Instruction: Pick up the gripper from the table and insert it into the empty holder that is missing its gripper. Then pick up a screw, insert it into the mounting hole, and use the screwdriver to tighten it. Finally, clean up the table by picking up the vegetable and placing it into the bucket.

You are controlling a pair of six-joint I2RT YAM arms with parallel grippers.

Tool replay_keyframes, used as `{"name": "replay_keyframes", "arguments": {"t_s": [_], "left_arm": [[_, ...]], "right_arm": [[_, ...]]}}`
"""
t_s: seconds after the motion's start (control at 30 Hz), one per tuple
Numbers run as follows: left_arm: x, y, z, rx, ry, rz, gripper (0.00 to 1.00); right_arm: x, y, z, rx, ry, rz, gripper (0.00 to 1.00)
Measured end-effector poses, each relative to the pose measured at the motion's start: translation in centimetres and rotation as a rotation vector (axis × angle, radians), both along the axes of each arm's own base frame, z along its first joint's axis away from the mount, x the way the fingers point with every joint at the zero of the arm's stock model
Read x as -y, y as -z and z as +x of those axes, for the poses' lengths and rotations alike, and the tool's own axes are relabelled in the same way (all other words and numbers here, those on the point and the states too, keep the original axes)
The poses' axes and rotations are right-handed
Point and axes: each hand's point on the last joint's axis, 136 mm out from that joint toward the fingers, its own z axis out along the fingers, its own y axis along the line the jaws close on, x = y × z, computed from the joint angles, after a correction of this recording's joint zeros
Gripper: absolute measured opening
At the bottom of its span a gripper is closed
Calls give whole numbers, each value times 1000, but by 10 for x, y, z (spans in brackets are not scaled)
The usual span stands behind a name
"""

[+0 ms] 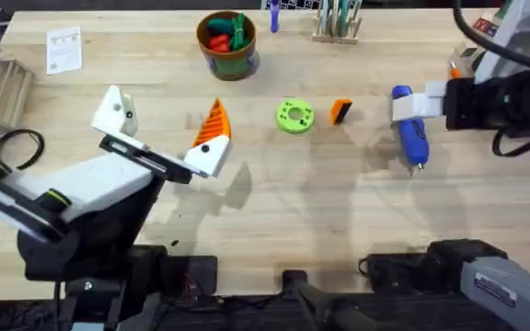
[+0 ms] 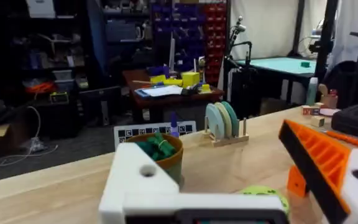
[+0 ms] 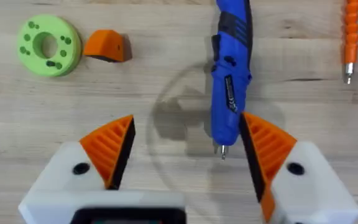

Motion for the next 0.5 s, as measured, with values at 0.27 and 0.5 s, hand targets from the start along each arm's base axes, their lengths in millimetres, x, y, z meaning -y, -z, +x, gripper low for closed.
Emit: {"name": "replay_keyframes", "arguments": {"t_s": [0.27, 0.5], "left_arm": [[0, -2, -1, 10, 2, 1, 985], [6, -1, -3, 10, 35, 10, 985]], "right_arm": [[0, 0, 0, 0, 0, 0, 994], [0, 0, 0, 1, 0, 0, 992]]}}
